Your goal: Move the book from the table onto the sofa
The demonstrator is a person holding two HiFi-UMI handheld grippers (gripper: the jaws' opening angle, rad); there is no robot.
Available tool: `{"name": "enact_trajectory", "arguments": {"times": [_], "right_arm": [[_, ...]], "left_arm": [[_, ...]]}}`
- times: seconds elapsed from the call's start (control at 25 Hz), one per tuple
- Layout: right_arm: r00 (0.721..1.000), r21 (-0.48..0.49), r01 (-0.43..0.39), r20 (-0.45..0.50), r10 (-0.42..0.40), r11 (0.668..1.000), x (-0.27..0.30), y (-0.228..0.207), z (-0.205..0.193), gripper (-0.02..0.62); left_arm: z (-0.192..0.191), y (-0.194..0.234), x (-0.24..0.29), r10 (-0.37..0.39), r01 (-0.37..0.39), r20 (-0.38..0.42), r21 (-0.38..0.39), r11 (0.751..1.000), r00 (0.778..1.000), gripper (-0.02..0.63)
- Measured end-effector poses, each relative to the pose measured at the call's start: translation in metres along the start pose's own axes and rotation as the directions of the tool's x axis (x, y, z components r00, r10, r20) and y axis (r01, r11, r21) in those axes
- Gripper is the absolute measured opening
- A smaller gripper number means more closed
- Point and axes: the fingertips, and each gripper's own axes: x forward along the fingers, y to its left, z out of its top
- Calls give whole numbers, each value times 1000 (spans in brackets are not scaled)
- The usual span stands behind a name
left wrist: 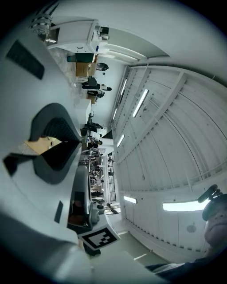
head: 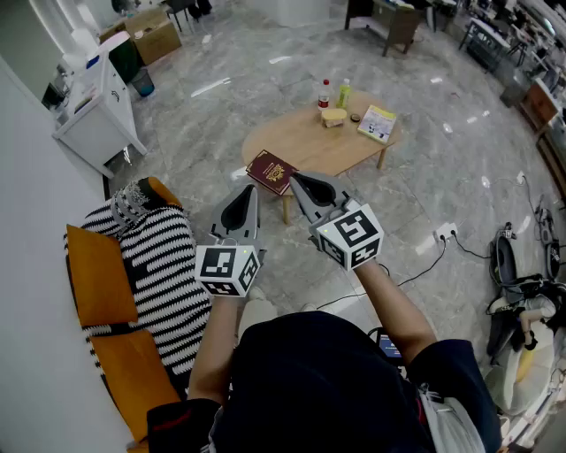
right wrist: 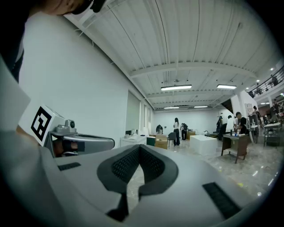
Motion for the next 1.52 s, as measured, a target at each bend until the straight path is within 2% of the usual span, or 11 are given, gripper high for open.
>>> {"name": "enact_trajectory", "arguments": {"times": [0.32, 0.52, 0.76, 1.16, 1.52], "right_arm": [[1000, 41, 9, 0, -9, 999, 9, -6, -5, 12], [1000, 17, 11, -26, -11, 1000, 24, -4, -15, 12], [997, -24, 8, -73, -10, 1000, 63, 2, -27, 12], [986, -56, 9, -164, -18, 998, 144, 9, -33, 12], [979, -58, 47, -194, -58, 997, 177, 11, -42, 12]], "left_arm": [[-5, 9, 3, 9, -9, -10, -13, 1000, 1000, 14], [-15, 24, 8, 5, -6, -29, -23, 1000, 1000, 14], [-34, 56, 22, -34, 31, -74, -43, 999, 997, 14], [-34, 133, 34, -73, 67, -94, -65, 996, 993, 14], [-49, 178, 37, -108, 102, -112, -59, 993, 988, 14]]}}
